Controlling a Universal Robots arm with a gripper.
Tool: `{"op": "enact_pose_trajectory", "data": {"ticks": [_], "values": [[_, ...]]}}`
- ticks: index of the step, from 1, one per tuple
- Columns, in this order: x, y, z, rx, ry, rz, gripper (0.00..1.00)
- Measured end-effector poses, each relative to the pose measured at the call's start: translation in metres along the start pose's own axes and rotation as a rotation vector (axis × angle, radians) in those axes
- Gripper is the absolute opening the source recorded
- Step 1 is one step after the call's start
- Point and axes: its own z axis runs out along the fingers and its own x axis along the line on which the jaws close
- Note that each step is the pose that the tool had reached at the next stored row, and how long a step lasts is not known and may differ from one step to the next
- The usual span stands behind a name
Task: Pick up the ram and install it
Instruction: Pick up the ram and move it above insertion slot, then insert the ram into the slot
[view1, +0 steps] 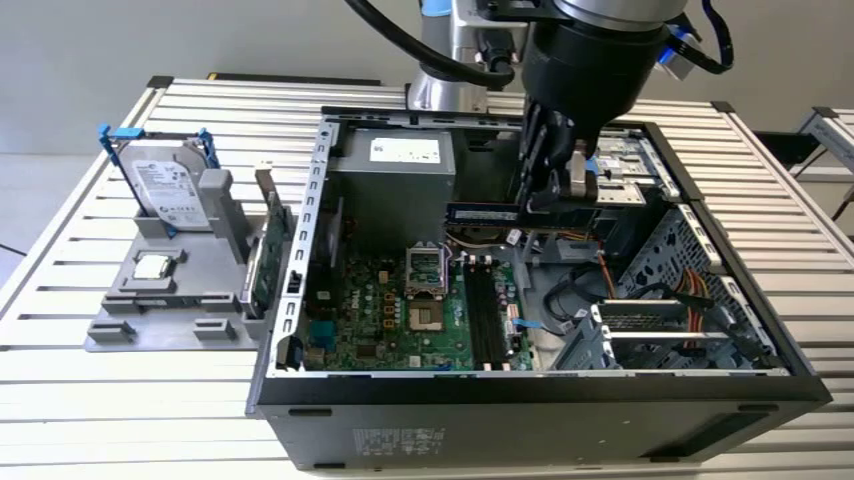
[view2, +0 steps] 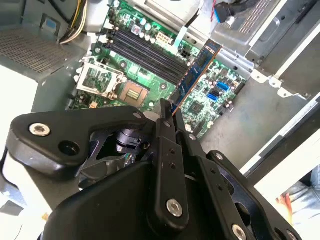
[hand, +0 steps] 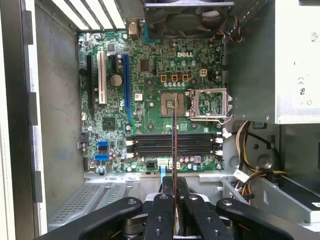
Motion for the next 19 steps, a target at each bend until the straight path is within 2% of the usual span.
{"op": "enact_pose_trajectory", "data": {"ticks": [9, 19], "values": [[-0.0023, -0.0088, -0.0001, 0.0000, 0.0000, 0.007, 0.00], [-0.0163, -0.0116, 0.0000, 0.0001, 0.0014, 0.009, 0.00]]}}
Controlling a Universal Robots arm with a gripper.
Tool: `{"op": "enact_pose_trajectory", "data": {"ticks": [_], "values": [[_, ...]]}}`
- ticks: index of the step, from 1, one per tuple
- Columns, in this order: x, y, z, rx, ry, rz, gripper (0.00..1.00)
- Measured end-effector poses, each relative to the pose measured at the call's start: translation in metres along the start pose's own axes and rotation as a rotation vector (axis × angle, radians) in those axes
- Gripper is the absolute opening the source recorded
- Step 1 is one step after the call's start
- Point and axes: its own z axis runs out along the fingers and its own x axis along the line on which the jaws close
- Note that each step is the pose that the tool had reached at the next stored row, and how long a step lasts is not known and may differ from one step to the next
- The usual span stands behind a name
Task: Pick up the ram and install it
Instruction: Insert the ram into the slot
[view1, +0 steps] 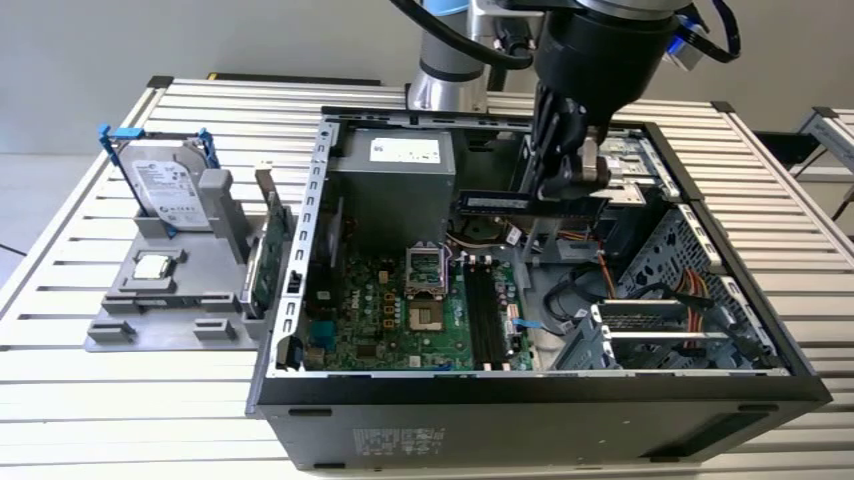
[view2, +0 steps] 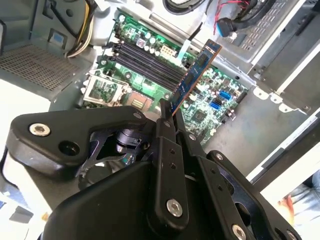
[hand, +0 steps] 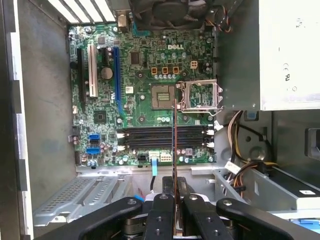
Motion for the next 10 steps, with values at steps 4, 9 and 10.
{"op": "enact_pose_trajectory", "data": {"ticks": [4, 9, 10], "values": [[-0.0039, -0.0022, 0.0000, 0.0000, 0.0002, 0.000, 0.00], [-0.0076, -0.0044, 0.0000, 0.0000, 0.0001, 0.000, 0.00], [-0.0077, -0.0048, 0.0000, 0.0000, 0.0002, 0.000, 0.00]]}}
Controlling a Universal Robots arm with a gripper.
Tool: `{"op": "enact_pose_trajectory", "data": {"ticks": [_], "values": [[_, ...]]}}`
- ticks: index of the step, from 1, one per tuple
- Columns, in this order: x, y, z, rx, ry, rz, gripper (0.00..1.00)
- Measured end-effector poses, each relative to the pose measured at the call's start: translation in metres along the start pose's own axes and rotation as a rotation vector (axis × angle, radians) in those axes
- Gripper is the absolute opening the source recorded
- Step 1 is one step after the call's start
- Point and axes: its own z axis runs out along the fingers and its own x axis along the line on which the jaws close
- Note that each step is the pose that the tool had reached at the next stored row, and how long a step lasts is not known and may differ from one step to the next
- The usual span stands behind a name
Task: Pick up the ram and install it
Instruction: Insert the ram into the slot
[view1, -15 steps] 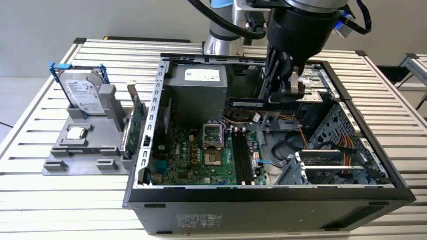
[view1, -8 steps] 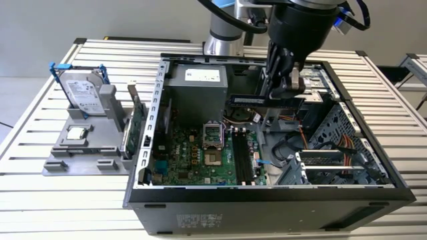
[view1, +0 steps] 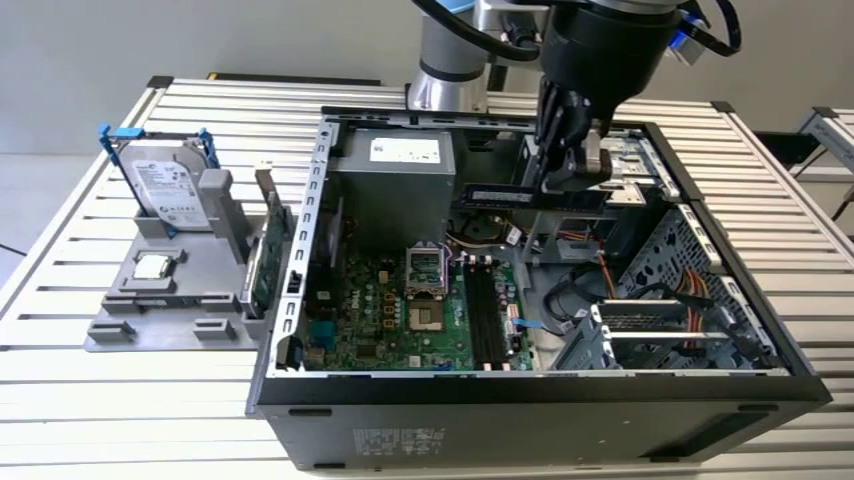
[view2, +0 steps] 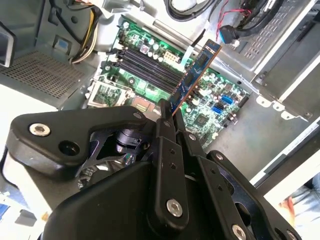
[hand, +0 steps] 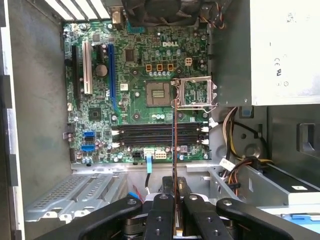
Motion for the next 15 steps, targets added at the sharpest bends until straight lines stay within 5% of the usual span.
{"op": "enact_pose_trajectory", "data": {"ticks": [15], "values": [[-0.0001, -0.0012, 0.0000, 0.0000, -0.0001, -0.001, 0.00]]}}
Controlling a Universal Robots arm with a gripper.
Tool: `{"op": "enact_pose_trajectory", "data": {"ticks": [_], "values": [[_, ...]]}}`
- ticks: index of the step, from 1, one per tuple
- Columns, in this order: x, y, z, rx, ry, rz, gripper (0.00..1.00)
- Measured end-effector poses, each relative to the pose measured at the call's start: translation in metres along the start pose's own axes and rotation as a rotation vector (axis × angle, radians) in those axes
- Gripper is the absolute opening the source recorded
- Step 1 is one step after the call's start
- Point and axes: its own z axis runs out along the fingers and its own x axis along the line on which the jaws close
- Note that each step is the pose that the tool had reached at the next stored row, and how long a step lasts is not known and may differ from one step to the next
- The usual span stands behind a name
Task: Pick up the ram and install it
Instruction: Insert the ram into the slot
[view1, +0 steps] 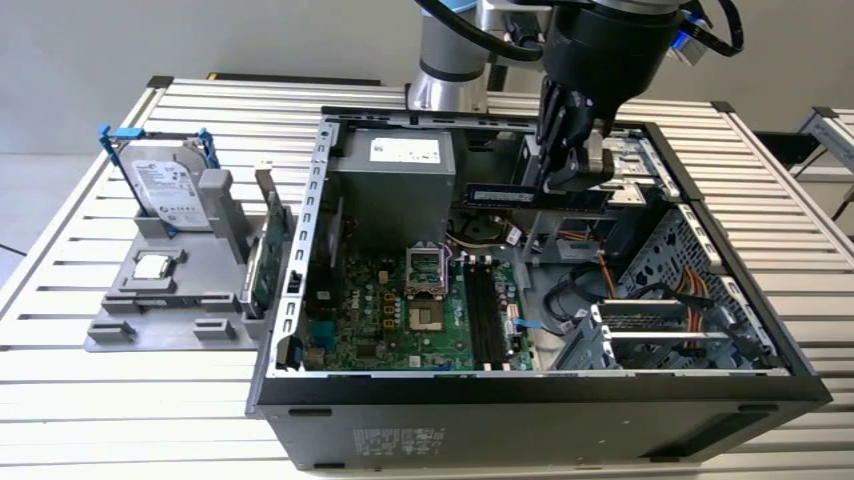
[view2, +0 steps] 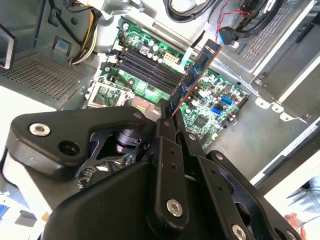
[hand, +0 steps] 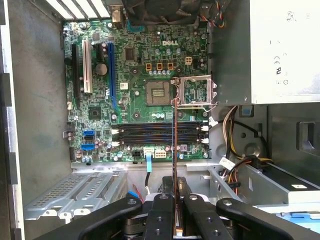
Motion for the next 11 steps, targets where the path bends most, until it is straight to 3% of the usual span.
{"op": "enact_pose_trajectory", "data": {"ticks": [11], "values": [[0.0000, 0.0000, 0.0000, 0.0000, -0.0002, 0.027, 0.00]]}}
